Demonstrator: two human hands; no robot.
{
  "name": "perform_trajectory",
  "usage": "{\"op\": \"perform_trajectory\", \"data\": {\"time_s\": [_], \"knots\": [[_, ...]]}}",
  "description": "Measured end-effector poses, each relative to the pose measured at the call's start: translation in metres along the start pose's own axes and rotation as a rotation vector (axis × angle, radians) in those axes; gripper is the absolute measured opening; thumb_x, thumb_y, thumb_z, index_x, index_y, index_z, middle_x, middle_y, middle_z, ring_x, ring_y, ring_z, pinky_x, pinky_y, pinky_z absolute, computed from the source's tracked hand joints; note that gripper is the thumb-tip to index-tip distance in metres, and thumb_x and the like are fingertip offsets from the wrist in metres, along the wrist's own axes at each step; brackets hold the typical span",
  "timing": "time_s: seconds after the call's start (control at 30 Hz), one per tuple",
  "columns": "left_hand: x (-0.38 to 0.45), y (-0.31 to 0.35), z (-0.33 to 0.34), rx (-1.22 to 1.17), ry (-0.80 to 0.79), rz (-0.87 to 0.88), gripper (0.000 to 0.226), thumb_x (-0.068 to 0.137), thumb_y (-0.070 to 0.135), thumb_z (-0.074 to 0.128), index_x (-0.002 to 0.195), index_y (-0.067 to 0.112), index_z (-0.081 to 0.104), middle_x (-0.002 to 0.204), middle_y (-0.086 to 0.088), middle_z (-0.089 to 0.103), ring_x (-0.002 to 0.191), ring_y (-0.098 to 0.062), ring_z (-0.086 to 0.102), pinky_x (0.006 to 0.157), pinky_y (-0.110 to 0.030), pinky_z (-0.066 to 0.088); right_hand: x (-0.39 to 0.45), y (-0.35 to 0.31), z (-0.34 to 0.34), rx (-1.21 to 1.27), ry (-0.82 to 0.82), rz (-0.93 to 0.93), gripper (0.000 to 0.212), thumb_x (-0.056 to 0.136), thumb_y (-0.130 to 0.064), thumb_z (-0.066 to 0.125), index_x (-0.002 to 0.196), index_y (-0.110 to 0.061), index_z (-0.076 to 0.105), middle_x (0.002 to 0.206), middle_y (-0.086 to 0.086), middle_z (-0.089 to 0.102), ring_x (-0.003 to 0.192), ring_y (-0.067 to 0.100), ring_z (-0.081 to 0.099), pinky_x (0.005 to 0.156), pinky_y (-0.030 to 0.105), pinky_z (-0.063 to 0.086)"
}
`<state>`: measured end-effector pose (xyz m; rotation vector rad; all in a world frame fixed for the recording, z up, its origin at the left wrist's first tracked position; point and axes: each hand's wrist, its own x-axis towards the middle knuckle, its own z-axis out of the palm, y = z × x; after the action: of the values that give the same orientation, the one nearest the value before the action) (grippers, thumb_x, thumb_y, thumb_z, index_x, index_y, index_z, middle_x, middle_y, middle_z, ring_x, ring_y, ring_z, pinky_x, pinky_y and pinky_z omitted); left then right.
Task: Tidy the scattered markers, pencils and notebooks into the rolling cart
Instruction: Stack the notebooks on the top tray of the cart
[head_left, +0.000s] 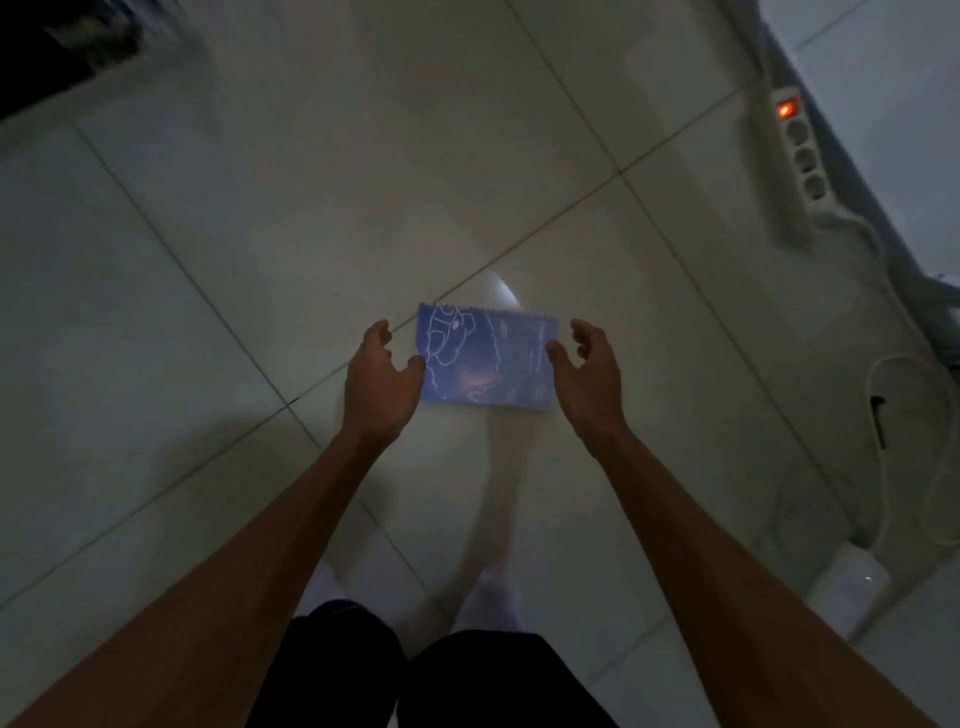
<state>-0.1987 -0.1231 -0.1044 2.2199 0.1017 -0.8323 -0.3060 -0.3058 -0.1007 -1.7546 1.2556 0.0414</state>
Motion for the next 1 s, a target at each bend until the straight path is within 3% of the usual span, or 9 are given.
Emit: {"op": "perform_trajectory", "data": {"time_s": [0.07, 0.13, 0.2, 0.27, 0.4, 0.47, 0.57, 0.73, 1.0], "knots": [[0.019, -0.020, 0.025, 0.044, -0.037, 0.008, 0.070, 0.093, 0.021, 0.061, 0.150, 0.006, 0.025, 0.149, -0.012, 0.041, 0.133, -0.025, 0.045, 0.108, -0.034, 0.037, 0.016, 0.030, 0.016, -0.003, 0.007, 0.050, 0.057, 0.094, -0.025, 0.061, 0.145, -0.011, 0.039, 0.148, 0.009, 0.043, 0.135, 0.022, 0.042, 0.113, 0.039, 0.034], [0.030, -0.031, 0.043, 0.074, -0.050, -0.004, 0.072, 0.092, 0.021, 0.061, 0.151, 0.004, 0.022, 0.147, -0.013, 0.044, 0.132, -0.027, 0.046, 0.103, -0.026, 0.037, 0.026, 0.051, 0.027, -0.005, 0.003, 0.099, 0.067, 0.094, -0.028, 0.062, 0.150, -0.009, 0.030, 0.155, 0.008, 0.034, 0.142, 0.022, 0.034, 0.118, 0.037, 0.027], [0.032, -0.036, 0.060, 0.111, -0.021, 0.042, 0.068, 0.091, 0.017, 0.061, 0.148, 0.001, 0.028, 0.127, -0.011, 0.060, 0.113, -0.027, 0.059, 0.084, -0.019, 0.038, 0.030, 0.067, 0.039, -0.008, -0.009, 0.127, 0.074, 0.094, -0.029, 0.062, 0.153, -0.009, 0.023, 0.158, 0.007, 0.028, 0.145, 0.021, 0.029, 0.119, 0.032, 0.022], [0.030, -0.039, 0.074, 0.160, 0.058, 0.117, 0.063, 0.088, 0.014, 0.061, 0.144, 0.000, 0.035, 0.108, -0.008, 0.063, 0.096, -0.023, 0.061, 0.076, -0.020, 0.040, 0.031, 0.078, 0.053, -0.005, 0.004, 0.108, 0.078, 0.092, -0.030, 0.065, 0.154, -0.009, 0.021, 0.158, 0.007, 0.029, 0.145, 0.021, 0.029, 0.119, 0.030, 0.022], [0.025, -0.047, 0.091, 0.133, 0.125, 0.093, 0.073, 0.085, 0.014, 0.064, 0.148, 0.003, 0.029, 0.136, -0.013, 0.051, 0.123, -0.028, 0.047, 0.103, -0.034, 0.038, 0.025, 0.083, 0.070, 0.044, 0.087, 0.111, 0.084, 0.088, -0.028, 0.071, 0.153, -0.009, 0.022, 0.155, 0.006, 0.035, 0.142, 0.020, 0.035, 0.117, 0.031, 0.027], [0.030, -0.049, 0.092, 0.005, 0.158, 0.034, 0.072, 0.084, 0.013, 0.067, 0.147, 0.003, 0.033, 0.140, -0.012, 0.050, 0.127, -0.025, 0.048, 0.106, -0.032, 0.039, 0.028, 0.081, 0.070, 0.127, 0.149, 0.138, 0.082, 0.084, -0.022, 0.075, 0.151, -0.007, 0.028, 0.148, 0.009, 0.045, 0.136, 0.020, 0.044, 0.114, 0.034, 0.034], [0.041, -0.046, 0.083, -0.178, 0.149, -0.079, 0.064, 0.084, 0.007, 0.069, 0.142, 0.004, 0.041, 0.136, -0.009, 0.055, 0.119, -0.014, 0.055, 0.095, -0.020, 0.041, 0.037, 0.080, 0.066, 0.136, 0.176, 0.161, 0.073, 0.078, -0.024, 0.079, 0.141, -0.009, 0.046, 0.132, 0.010, 0.057, 0.119, 0.022, 0.057, 0.104, 0.037, 0.046], [0.057, -0.053, 0.061, -0.341, 0.030, -0.206, 0.038, 0.086, 0.009, 0.067, 0.124, 0.007, 0.059, 0.116, -0.010, 0.068, 0.095, -0.023, 0.066, 0.086, -0.037, 0.055, 0.046, 0.077, 0.062, 0.203, 0.053, 0.222, 0.053, 0.077, -0.017, 0.082, 0.123, -0.005, 0.059, 0.111, 0.003, 0.066, 0.093, 0.016, 0.065, 0.072, 0.015, 0.053], [0.019, -0.005, -0.046, -0.491, 0.005, -0.195, 0.035, 0.087, 0.009, 0.068, 0.121, 0.011, 0.057, 0.118, -0.014, 0.065, 0.100, -0.033, 0.066, 0.083, -0.046, 0.056, -0.001, -0.029, 0.039, 0.289, -0.079, 0.206, 0.040, 0.080, -0.014, 0.078, 0.116, -0.005, 0.062, 0.112, 0.013, 0.069, 0.096, 0.029, 0.068, 0.078, 0.039, 0.058]]}}
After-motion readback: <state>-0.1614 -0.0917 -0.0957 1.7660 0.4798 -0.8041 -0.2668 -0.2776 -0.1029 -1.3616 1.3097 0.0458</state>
